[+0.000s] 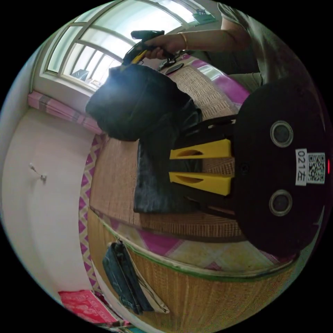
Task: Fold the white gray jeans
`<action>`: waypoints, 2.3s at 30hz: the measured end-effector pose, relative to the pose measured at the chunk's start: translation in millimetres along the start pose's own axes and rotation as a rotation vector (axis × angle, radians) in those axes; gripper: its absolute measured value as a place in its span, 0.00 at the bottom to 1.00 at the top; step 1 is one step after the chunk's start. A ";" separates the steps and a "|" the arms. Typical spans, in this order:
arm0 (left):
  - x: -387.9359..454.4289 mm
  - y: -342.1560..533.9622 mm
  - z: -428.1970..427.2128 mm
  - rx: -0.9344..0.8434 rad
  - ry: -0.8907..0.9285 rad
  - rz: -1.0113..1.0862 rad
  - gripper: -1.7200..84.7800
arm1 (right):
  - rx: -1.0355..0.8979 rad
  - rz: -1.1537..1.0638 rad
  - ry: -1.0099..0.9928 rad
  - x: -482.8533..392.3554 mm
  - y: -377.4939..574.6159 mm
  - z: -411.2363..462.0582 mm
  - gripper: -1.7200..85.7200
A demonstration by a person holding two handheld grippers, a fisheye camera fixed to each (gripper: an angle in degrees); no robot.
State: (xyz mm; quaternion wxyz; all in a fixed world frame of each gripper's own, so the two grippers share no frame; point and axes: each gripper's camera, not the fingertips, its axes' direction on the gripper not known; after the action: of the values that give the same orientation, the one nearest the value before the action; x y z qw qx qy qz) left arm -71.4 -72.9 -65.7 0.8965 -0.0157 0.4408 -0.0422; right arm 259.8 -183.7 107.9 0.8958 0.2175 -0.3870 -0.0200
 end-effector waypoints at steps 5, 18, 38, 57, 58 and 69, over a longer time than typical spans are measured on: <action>33.7 -21.5 32.8 -0.058 0.031 0.105 0.08 | -0.001 0.287 0.181 149.2 46.0 -70.5 0.07; 129.4 -74.8 129.0 -0.272 0.022 0.527 0.14 | -0.116 0.070 0.459 132.0 88.4 -100.9 0.10; -282.2 -153.8 -182.5 0.210 -0.205 -0.202 0.02 | -0.358 -0.205 0.567 51.4 83.7 14.8 0.01; -433.9 -109.8 -258.0 0.364 -0.364 -0.374 0.02 | -0.288 -0.334 0.300 38.4 21.4 5.6 0.01; -423.8 -117.3 -255.9 0.355 -0.358 -0.316 0.02 | -0.288 -0.370 0.294 36.4 15.2 10.3 0.01; -322.4 -240.3 -92.8 -0.161 -0.059 0.286 0.14 | -0.710 -0.802 0.281 65.8 -90.4 168.5 0.15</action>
State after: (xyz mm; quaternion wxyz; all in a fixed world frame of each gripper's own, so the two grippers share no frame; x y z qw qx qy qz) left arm -355.7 -282.5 147.6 0.9018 -0.0261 0.4138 0.1217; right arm 199.5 -341.9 218.3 0.8793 0.0331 -0.1200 -0.4596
